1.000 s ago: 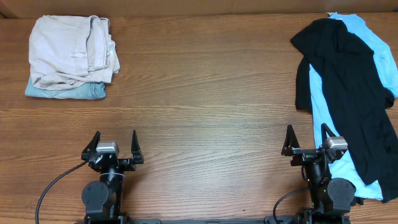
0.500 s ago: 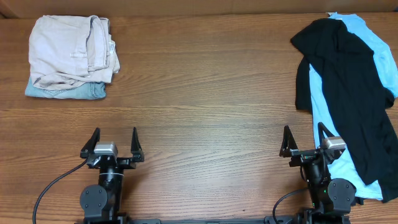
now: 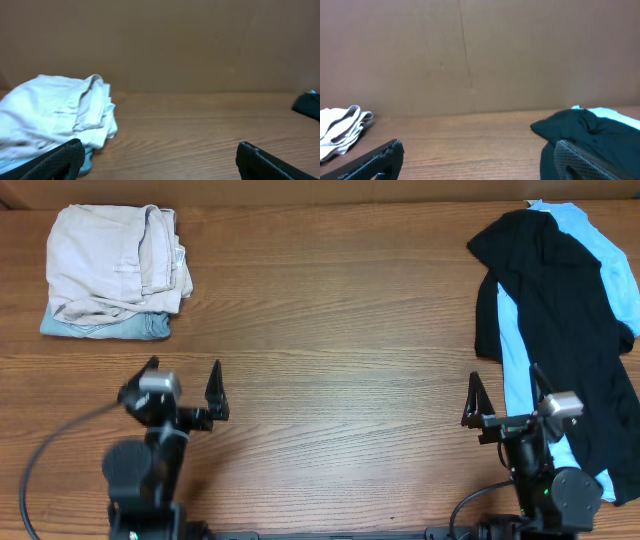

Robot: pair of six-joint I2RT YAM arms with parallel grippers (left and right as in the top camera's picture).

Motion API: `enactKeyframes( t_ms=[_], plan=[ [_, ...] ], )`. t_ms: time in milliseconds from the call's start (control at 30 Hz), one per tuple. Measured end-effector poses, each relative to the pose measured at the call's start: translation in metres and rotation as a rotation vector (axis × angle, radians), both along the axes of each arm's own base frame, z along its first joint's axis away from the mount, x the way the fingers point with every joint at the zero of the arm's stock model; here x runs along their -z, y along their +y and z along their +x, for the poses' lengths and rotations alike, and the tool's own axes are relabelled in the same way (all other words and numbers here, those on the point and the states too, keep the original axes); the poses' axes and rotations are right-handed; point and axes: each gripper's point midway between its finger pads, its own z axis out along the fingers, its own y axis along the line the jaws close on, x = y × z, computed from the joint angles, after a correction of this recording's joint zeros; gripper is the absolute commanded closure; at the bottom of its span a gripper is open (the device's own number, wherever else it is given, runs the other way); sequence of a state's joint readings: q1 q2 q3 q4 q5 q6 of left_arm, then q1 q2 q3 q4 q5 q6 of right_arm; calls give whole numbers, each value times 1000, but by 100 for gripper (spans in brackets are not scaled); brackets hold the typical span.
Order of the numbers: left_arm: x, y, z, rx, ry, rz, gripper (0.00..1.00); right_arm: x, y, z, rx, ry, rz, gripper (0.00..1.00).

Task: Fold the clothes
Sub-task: 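Reach the right gripper to the black t-shirt and grasp it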

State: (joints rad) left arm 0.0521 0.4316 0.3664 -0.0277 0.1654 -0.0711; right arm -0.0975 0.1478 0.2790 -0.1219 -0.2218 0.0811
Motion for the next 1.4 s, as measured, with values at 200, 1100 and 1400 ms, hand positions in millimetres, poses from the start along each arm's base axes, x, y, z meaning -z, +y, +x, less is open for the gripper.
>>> enactKeyframes(
  t_ms=[200,1100,1400],
  plan=[
    [-20,-8,33,64,216,-1,0,-27,-2,17,0,143,10,0],
    [54,-14,142,151,895,-46,0,-40,-36,238,71,556,36,0],
    [93,-15,141,159,1014,-67,0,-38,-77,272,272,553,-53,0]
  ],
)
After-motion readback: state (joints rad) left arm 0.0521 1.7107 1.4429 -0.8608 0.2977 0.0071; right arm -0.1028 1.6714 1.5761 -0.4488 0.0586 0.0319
